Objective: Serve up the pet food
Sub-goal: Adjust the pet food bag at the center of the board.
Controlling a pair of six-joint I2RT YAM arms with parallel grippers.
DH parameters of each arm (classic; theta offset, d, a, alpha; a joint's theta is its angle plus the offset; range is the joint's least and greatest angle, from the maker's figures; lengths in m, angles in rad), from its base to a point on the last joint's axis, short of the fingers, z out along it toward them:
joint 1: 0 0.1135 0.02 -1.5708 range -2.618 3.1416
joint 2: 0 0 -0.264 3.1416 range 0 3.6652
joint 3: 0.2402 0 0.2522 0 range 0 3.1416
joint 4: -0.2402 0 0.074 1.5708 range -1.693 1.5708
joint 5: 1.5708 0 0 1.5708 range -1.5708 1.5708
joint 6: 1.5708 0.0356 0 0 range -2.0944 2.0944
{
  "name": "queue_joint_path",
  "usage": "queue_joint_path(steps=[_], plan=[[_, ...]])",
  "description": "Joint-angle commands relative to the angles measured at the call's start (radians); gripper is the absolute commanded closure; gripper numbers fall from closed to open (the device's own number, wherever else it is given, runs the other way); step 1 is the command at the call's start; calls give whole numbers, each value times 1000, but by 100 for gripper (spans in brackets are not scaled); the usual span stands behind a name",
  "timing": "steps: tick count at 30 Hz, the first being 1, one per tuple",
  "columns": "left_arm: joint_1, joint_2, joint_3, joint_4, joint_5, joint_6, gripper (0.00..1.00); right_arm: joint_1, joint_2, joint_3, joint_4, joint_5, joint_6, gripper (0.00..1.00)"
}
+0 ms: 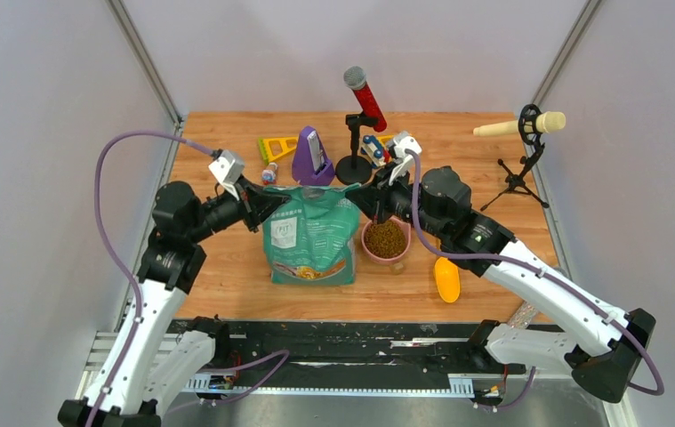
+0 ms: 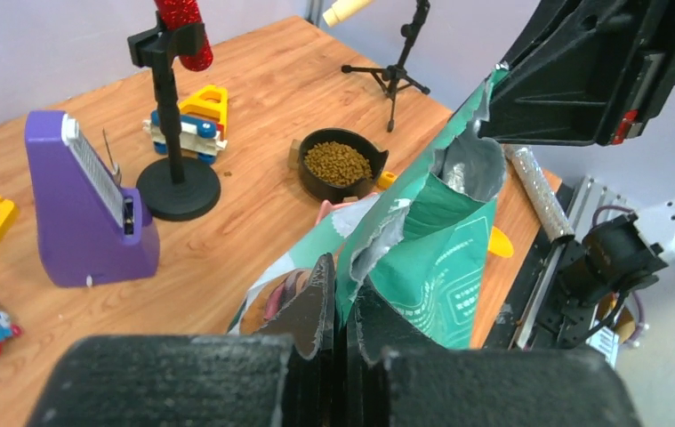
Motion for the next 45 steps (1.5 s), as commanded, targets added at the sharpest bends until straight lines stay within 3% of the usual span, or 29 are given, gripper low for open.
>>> queue_joint_path(steps=[1, 4, 8, 12, 17, 19, 24, 28, 32, 35, 38, 40, 45], plan=[[38, -160, -2, 0, -341, -111, 100, -59, -93, -27, 63, 420, 124, 100], [38, -244, -45, 4, -318, -110, 100, -105, -97, -50, 69, 459, 206, 100], [38, -328, -105, 43, -265, -103, 100, -217, -92, -53, 70, 361, 315, 100], [38, -353, -102, 33, -287, -110, 100, -301, -91, -59, 127, 85, 270, 100], [38, -304, -51, 27, -217, -125, 94, -302, -101, -90, 192, -378, 20, 100], [38, -290, -40, 33, -211, -138, 95, -302, -114, -110, 190, -453, -72, 100], [38, -280, 0, -19, -329, -230, 100, -333, -145, -136, 197, -317, -138, 100], [38, -301, 29, -132, -641, -326, 100, -410, -177, -164, 269, -304, -24, 100], [38, -332, 10, -163, -734, -401, 100, -449, -202, -225, 331, -296, 55, 100], [38, -326, 18, -162, -685, -414, 100, -464, -202, -240, 350, -367, 67, 100], [38, -301, 17, -89, -473, -369, 100, -465, -179, -228, 358, -555, 11, 100], [38, -282, 15, -30, -348, -348, 100, -464, -152, -204, 345, -718, -24, 93], [38, -258, 13, 49, -223, -331, 100, -449, -72, -144, 344, -929, -118, 45]])
